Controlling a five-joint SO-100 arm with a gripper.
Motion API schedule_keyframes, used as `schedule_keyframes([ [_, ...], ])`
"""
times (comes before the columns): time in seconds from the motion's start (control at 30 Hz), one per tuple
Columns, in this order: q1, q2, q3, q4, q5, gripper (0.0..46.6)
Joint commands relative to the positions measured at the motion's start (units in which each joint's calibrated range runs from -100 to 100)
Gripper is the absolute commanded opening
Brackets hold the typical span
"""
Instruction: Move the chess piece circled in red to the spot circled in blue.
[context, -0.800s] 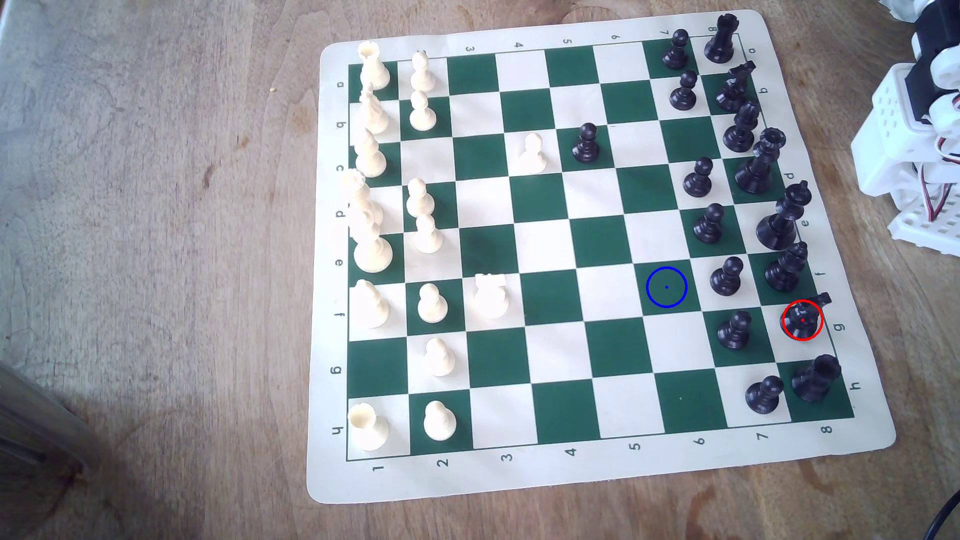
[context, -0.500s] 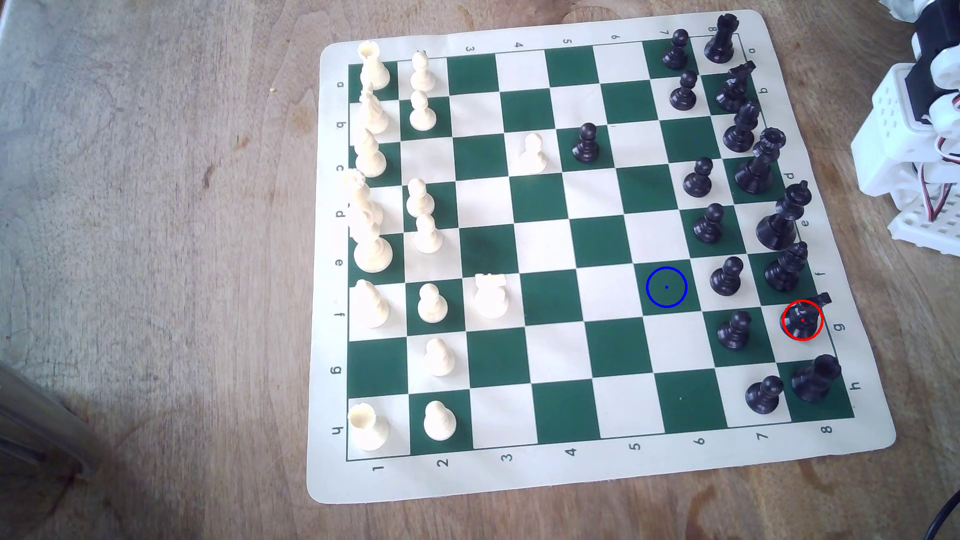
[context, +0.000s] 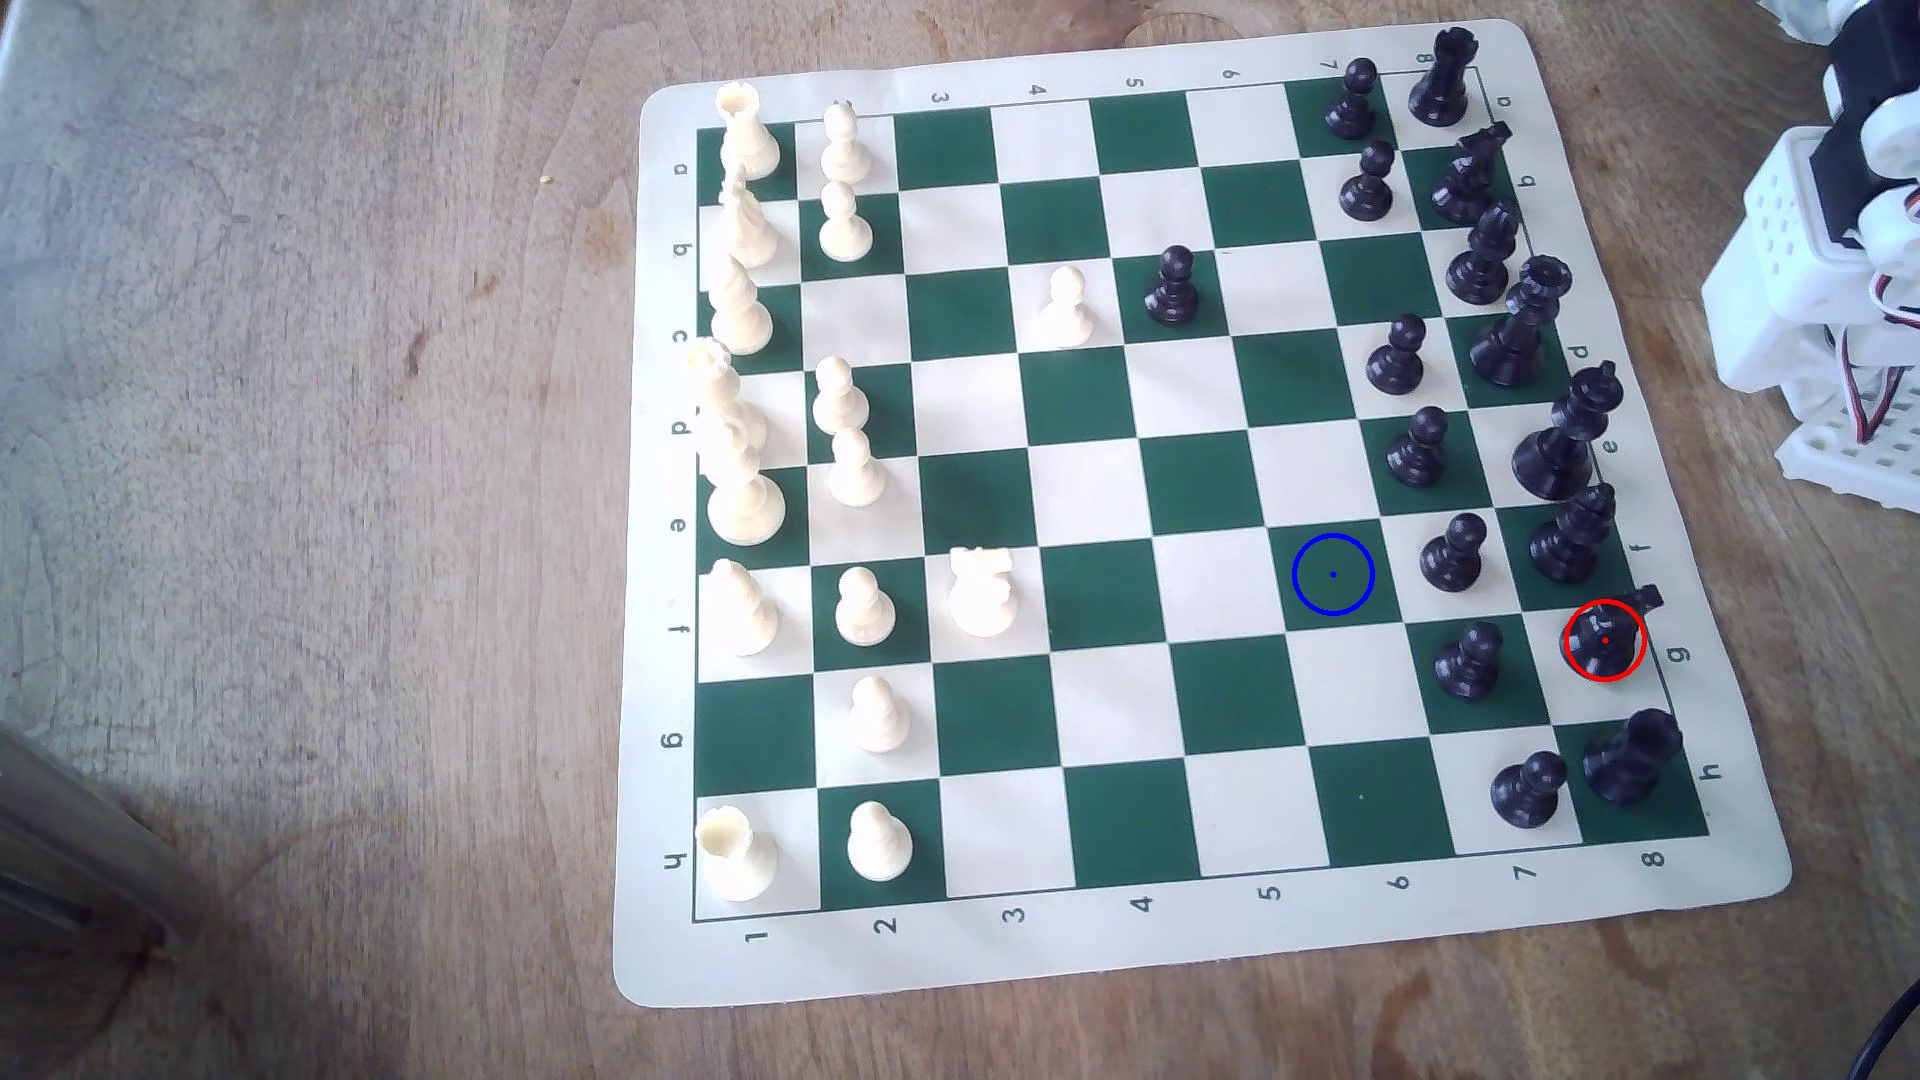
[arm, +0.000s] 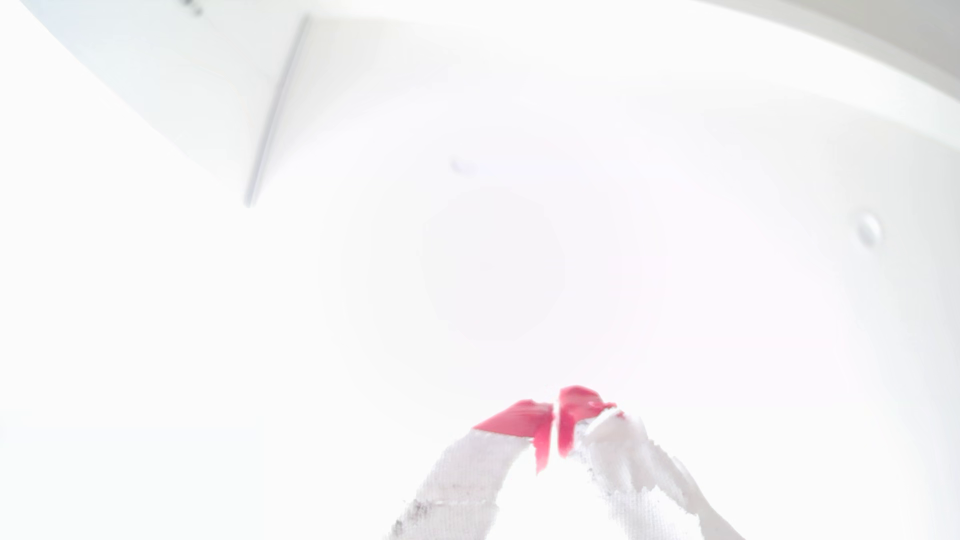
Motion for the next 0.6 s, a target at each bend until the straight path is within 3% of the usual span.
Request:
schedule_keyframes([
  [0.0, -1.1, -0.3, 0.8, 11.8, 0.0, 0.1],
  [0.1, -1.8, -0.3, 0.8, 26.6, 0.0, 2.4],
  [0.2, -3.1, -0.3, 0.8, 39.0, 2.1, 0.2],
  [0.37, -0.4, -0.1, -3.3, 68.3, 1.1, 0.4],
  [0.47, 4.0, -0.1, -20.8, 106.8, -3.1, 0.8],
  [0.5, 2.4, 0.7, -25.8, 115.3, -3.1, 0.5],
  [0.57, -2.5, 1.4, -35.2, 132.8, -0.5, 0.2],
])
